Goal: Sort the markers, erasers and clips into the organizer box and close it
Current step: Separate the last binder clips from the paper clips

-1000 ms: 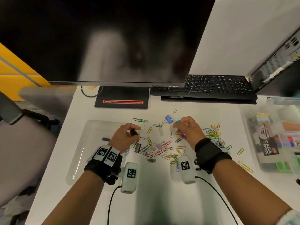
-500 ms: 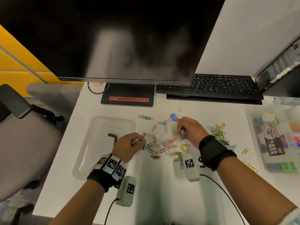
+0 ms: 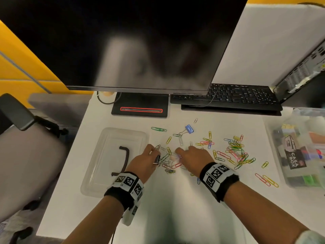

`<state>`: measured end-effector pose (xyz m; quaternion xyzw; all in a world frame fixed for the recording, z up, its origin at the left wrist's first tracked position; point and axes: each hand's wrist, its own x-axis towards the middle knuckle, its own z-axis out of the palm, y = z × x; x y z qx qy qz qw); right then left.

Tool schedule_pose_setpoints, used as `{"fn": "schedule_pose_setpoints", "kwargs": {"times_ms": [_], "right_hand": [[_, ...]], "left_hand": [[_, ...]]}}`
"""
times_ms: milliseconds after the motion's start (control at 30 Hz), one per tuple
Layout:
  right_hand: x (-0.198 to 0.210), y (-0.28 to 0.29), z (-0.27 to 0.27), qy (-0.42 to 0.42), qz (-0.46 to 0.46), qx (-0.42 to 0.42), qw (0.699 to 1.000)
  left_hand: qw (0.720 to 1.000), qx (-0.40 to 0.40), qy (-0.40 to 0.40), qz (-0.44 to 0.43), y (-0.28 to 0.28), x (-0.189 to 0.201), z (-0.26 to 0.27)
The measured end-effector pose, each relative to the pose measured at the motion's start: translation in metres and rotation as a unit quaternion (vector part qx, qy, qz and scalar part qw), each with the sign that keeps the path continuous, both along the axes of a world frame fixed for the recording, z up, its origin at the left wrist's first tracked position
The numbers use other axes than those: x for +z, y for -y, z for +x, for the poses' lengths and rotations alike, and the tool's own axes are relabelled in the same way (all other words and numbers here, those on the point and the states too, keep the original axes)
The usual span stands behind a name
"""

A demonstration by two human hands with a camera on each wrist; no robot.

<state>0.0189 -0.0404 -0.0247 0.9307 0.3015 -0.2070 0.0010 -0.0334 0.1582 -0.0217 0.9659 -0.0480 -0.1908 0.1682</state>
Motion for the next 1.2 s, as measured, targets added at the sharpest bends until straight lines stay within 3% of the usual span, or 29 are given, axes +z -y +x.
{"fn": "schedule_pose_setpoints", "kwargs": {"times_ms": [67, 167, 233, 267, 300, 333, 433, 467, 500, 533, 567, 600, 667, 767, 833, 900, 1000, 1200], "right_hand": [[-0.001, -0.001, 0.001, -0.01, 0.022, -0.023, 0.999], [-0.003, 0.006, 0.003, -0.059, 0.091, -0.096, 0.99], [-0.001, 0.015, 0.004, -0.139, 0.184, -0.166, 0.959], [-0.001, 0.02, 0.004, -0.18, 0.249, -0.212, 0.928], [0.0, 0.026, 0.005, -0.223, 0.323, -0.269, 0.88], [0.003, 0.032, 0.004, -0.271, 0.396, -0.329, 0.813], [0.016, 0.049, 0.001, -0.417, 0.567, -0.445, 0.554], [0.02, 0.053, 0.0, -0.44, 0.591, -0.455, 0.501], [0.023, 0.055, -0.001, -0.451, 0.598, -0.464, 0.473], [0.026, 0.055, -0.001, -0.452, 0.592, -0.475, 0.468], [0.029, 0.054, 0.0, -0.444, 0.573, -0.487, 0.487], [0.029, 0.052, 0.002, -0.422, 0.543, -0.497, 0.53], [0.032, 0.045, 0.013, -0.342, 0.464, -0.479, 0.663], [0.027, 0.034, 0.042, -0.147, 0.305, -0.35, 0.873], [0.024, 0.026, 0.063, -0.058, 0.166, -0.251, 0.952], [0.019, 0.018, 0.078, -0.048, 0.055, -0.177, 0.982], [0.019, 0.009, 0.088, -0.059, -0.031, -0.091, 0.994], [0.018, 0.003, 0.083, -0.026, -0.066, -0.062, 0.996]], "left_hand": [[1.0, 0.007, 0.002, -0.004, 0.001, -0.001, -0.001], [0.995, 0.047, 0.011, -0.085, 0.0, -0.001, -0.004], [0.984, 0.086, 0.015, -0.155, -0.002, -0.003, -0.006], [0.976, 0.105, 0.018, -0.189, -0.002, -0.004, -0.007], [0.966, 0.124, 0.02, -0.226, -0.001, -0.005, -0.009], [0.953, 0.144, 0.013, -0.266, 0.001, -0.005, -0.011], [0.897, 0.203, -0.059, -0.387, 0.012, 0.0, -0.012], [0.885, 0.22, -0.075, -0.404, 0.014, 0.001, -0.011], [0.877, 0.236, -0.085, -0.41, 0.017, 0.002, -0.009], [0.87, 0.253, -0.093, -0.413, 0.019, 0.002, -0.007], [0.863, 0.271, -0.102, -0.415, 0.021, 0.001, -0.005], [0.857, 0.287, -0.11, -0.414, 0.022, 0.001, -0.004], [0.848, 0.315, -0.118, -0.409, 0.024, -0.001, -0.002], [0.863, 0.319, -0.102, -0.379, 0.028, 0.0, 0.0], [0.897, 0.299, -0.068, -0.319, 0.031, -0.002, 0.002], [0.934, 0.265, -0.03, -0.239, 0.035, -0.003, 0.005], [0.965, 0.22, -0.019, -0.144, 0.045, -0.002, 0.01], [0.984, 0.169, -0.051, -0.024, 0.056, -0.01, 0.023]]}}
